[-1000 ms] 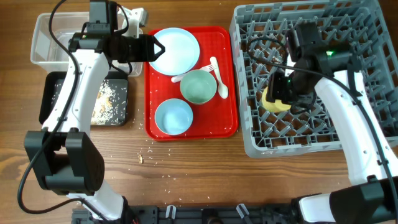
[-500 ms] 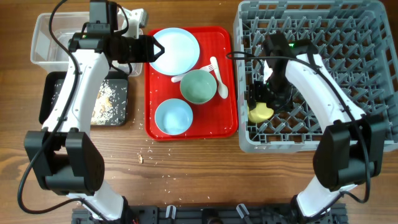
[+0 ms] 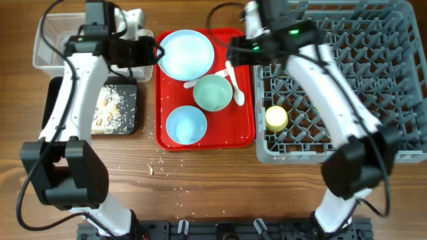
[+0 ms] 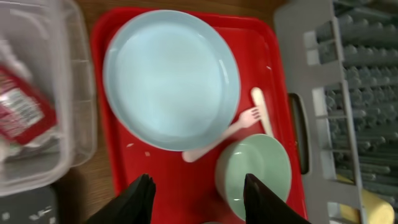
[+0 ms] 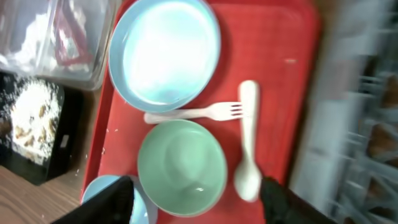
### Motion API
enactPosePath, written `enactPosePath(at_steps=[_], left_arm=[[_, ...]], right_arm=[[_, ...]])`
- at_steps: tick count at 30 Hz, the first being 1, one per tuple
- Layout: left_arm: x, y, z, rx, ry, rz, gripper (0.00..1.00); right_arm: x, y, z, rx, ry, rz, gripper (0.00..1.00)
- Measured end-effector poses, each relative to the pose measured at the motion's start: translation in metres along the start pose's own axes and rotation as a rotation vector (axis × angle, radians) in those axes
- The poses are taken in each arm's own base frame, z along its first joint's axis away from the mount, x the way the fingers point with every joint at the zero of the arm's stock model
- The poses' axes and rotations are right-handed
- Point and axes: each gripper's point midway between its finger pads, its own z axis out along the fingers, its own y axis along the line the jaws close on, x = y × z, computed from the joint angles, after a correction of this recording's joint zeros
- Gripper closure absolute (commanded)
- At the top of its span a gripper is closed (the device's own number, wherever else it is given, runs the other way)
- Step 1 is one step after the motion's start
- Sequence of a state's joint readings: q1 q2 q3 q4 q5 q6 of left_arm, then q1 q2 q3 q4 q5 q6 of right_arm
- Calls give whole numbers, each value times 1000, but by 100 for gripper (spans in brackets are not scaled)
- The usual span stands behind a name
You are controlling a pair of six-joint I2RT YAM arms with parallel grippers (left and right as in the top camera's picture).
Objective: Sort waste into correct bins and load items into the dishwasher rack
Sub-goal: 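Grasp the light green bowl on the red tray with the right gripper, then place the green bowl upright in the back row of the rack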
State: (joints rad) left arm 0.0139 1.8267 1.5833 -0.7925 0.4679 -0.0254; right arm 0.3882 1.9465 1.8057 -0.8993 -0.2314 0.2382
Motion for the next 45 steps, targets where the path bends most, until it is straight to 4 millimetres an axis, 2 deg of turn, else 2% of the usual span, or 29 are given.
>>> enactPosePath(at_steps=[1,3,7,9,12,17,19,20,21,22,23,28,31,33,34,35,36,37,38,39,40,42,44,45], left_arm=[[-1,10,-4,-14,-6,-26,53],[-3,27,-11,-38,-17,-73,52],[-6,47,-20,-63,-36,-119,50],[-6,51,-22,-67,-40,-130,49],[-7,51,-22,-67,-41,-131,48],[-7,51,-22,-67,-41,-131,42],[-6,51,-22,-67,-40,-134,39],[-7,51,-22,-67,-41,-134,37],[-7,51,-22,-67,-41,-134,30],[-7,51,-22,-67,-41,-136,19],[-7,51,-22,-67,-41,-139,0],[-7,51,-22,-68,-41,-138,0],[-7,52,-22,-74,-42,-138,0],[-7,58,-22,-110,-46,-137,0],[-7,60,-23,-119,-47,-137,0],[-7,62,-23,-132,-48,-137,0],[-7,63,-23,-138,-48,-137,0],[-7,64,-23,-141,-48,-138,0],[-7,64,-23,-141,-48,-137,0],[-7,64,-23,-145,-48,-137,0],[-7,65,-23,-146,-48,-138,0],[-7,65,-23,-149,-47,-138,0],[-7,66,-23,-152,-49,-138,0],[-7,66,-23,-152,-50,-137,0]], right_arm=[[9,2,20,2,43,-7,44],[26,-7,56,21,124,3,46],[57,-27,95,51,250,-4,55],[67,-31,102,56,290,-20,66],[73,-34,108,60,316,-37,74],[75,-35,109,59,323,-53,77],[79,-36,111,60,329,-55,95],[81,-37,111,60,334,-60,96],[80,-37,112,60,330,-65,96],[80,-37,112,59,328,-66,96],[80,-37,112,59,328,-67,96],[82,-37,110,61,343,-63,96],[72,-33,96,62,326,-65,96],[21,-27,41,95,139,-66,95],[-12,-30,3,143,-3,-51,96],[-46,-40,-48,219,-172,-14,96],[-74,-61,-110,344,-354,63,96],[-84,-78,-142,430,-443,114,96],[-89,-90,-158,490,-491,147,96],[-97,-127,-187,671,-591,232,95],[-96,-143,-190,756,-602,261,96],[-102,-168,-176,888,-608,271,96],[-108,-191,-139,1011,-559,211,96],[-104,-206,-108,1093,-486,143,96]])
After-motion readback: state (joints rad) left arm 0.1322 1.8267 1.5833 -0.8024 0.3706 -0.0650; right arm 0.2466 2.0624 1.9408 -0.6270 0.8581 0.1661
